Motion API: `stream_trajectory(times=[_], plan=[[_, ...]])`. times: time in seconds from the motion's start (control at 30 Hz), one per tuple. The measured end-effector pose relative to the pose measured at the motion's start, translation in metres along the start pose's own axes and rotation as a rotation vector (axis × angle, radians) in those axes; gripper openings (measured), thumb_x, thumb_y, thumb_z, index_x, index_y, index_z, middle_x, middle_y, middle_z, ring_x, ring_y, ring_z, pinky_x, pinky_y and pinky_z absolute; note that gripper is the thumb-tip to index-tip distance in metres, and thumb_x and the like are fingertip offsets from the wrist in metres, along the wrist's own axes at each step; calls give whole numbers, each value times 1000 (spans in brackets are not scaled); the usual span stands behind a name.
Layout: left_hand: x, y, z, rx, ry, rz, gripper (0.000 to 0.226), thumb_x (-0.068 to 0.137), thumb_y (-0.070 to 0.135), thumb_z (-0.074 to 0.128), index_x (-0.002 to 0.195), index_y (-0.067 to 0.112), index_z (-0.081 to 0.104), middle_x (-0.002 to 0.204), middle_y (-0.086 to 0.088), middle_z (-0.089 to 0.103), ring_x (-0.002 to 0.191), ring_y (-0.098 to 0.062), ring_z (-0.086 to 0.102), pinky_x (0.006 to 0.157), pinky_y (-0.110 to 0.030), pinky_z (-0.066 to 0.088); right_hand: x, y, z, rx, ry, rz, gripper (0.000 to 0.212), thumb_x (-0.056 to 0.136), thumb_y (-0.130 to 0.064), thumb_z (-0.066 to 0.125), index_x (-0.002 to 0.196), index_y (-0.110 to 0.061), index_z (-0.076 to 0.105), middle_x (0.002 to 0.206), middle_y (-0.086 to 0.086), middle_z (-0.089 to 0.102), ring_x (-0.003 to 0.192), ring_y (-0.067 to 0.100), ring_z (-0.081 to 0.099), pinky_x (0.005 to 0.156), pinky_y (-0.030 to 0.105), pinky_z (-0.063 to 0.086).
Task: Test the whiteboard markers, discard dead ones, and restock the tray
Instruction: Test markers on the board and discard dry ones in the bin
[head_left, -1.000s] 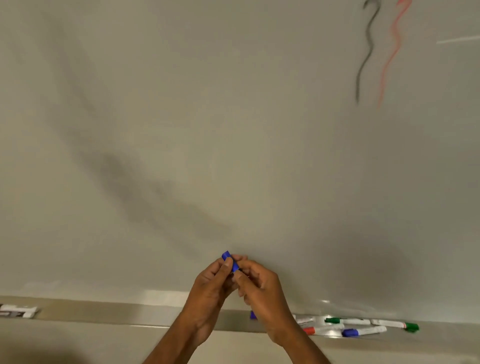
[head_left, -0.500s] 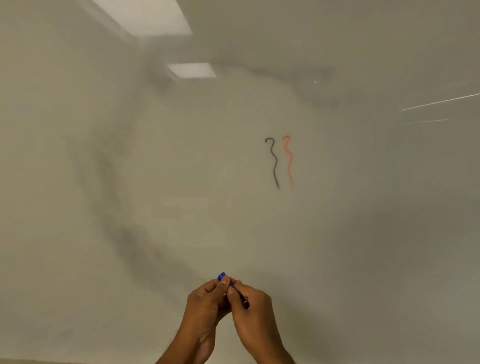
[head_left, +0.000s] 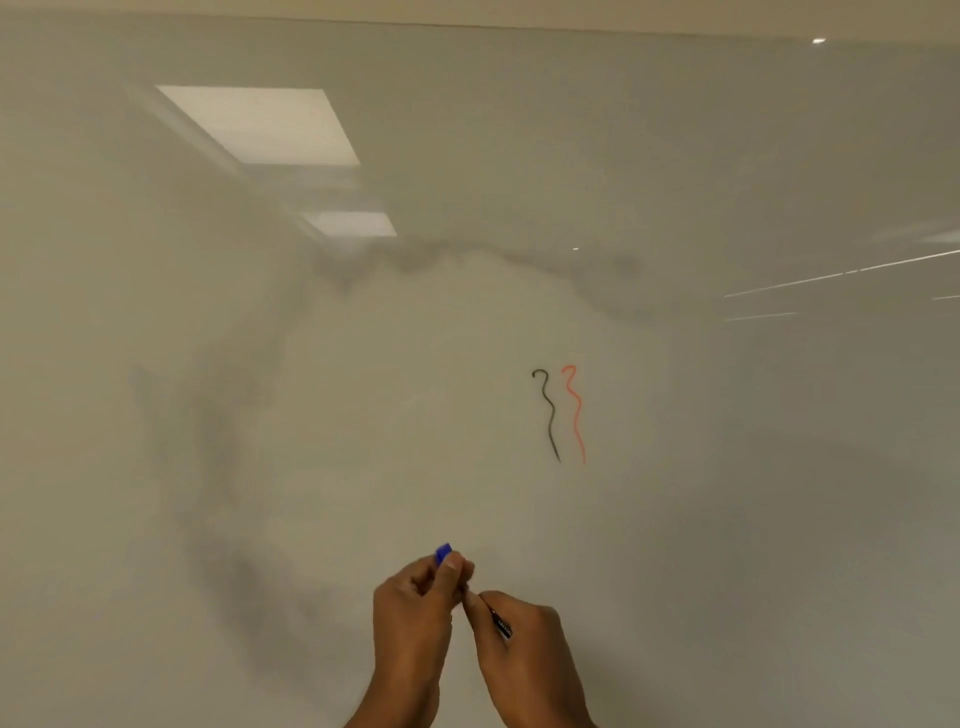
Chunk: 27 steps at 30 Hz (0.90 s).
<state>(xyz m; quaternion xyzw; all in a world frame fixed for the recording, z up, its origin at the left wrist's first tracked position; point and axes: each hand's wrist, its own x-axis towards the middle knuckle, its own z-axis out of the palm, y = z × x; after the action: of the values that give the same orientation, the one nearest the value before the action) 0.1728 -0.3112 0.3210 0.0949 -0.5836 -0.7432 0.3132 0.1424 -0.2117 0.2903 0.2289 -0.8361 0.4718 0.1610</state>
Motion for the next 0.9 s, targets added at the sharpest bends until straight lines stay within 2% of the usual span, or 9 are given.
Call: stream_trajectory(times=[0.13,0.23,0.33,0.4,0.47,0.57,0.67,0.8,0.9], plan=[[14,24,-5,-73,-4,146,15,99,22,64,102,12,75,90,-1,80,91,-14,76,85,-26,55,-2,1,3,84,129,-24,51,87,-69,39,83,-26,66,59,-6,57,54,7,53,56,27,44],[27,35,-10,66,26,409,15,100,31,60,98,26,74,90,12,76,85,-6,69,79,-18,51,7,-19,-15,292,103,27,18,98,-37,52,91,-33,69,65,-5,64,52,4,51,58,24,42],[50,40,-21,261,79,649,20,102,33,54,116,31,67,105,14,74,62,-10,61,59,-13,45,22,-38,-36,498,122,25,38,100,-4,51,115,-37,62,83,7,73,61,17,63,56,28,48],[71,42,-28,385,46,713,36,102,36,50,137,30,58,133,11,65,86,-16,69,72,-18,51,28,-50,-53,731,162,11,34,99,3,51,108,-22,73,88,16,74,66,24,67,55,27,51],[89,43,-31,488,-5,781,47,102,39,47,148,32,47,152,12,48,135,-3,49,106,-27,44,36,-57,-67,1061,124,73,30,100,3,47,104,-7,75,96,23,73,75,27,68,58,26,54],[112,47,-32,611,-17,877,53,102,39,45,154,29,38,158,15,34,147,3,26,117,-27,30,49,-59,-76,1425,19,130,34,93,6,44,117,2,69,107,28,68,88,31,68,63,29,55],[135,44,-33,746,-32,991,49,108,41,37,154,26,36,158,13,32,149,-1,22,119,-30,29,58,-67,-81,1329,46,41,29,93,-2,55,120,-1,66,108,25,69,92,29,68,70,32,54],[163,35,-36,872,-28,1079,60,105,47,30,154,14,39,158,-2,40,149,1,17,121,-26,23,78,-76,-83,972,220,-28,36,98,-38,52,107,-12,75,95,19,74,80,19,63,73,37,46],[183,33,-43,912,2,1069,64,106,50,24,156,13,33,161,-6,36,152,-3,13,124,-29,19,99,-77,-85,805,368,-107,32,103,-29,48,100,-15,76,85,14,75,78,19,59,73,37,45]])
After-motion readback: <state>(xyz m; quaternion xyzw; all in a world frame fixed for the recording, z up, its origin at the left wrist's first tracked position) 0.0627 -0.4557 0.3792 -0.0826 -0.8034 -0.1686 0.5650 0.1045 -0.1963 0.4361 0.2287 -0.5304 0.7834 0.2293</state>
